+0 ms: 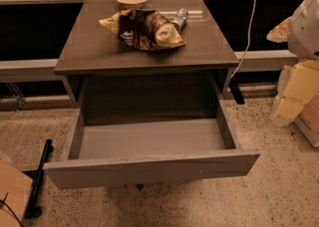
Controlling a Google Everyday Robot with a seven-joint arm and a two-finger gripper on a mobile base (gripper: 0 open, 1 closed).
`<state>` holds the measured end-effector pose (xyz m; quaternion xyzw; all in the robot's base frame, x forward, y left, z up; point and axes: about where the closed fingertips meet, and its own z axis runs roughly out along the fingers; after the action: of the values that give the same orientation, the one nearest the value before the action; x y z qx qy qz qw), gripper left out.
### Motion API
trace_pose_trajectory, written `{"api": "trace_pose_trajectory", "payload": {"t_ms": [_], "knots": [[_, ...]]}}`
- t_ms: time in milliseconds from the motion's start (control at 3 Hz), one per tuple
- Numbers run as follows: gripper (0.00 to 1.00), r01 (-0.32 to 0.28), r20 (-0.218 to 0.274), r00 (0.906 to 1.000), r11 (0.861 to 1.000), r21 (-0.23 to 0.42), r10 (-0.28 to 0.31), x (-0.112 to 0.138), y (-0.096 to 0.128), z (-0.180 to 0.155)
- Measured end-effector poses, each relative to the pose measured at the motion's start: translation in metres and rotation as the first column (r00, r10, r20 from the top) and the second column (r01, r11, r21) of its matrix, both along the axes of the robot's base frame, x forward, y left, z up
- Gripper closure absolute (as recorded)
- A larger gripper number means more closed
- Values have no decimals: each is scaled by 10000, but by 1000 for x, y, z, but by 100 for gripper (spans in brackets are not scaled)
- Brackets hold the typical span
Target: Close top drawer
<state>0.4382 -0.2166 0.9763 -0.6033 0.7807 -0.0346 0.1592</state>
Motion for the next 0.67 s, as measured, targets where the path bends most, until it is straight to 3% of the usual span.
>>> {"api": "trace_pose_trajectory", "payload": {"t_ms": [333, 667], "knots": [[0, 0, 0, 10000, 10000, 0, 0, 0, 0, 0], [16, 4, 100, 9999, 10000, 3, -4, 0, 1, 2]]}}
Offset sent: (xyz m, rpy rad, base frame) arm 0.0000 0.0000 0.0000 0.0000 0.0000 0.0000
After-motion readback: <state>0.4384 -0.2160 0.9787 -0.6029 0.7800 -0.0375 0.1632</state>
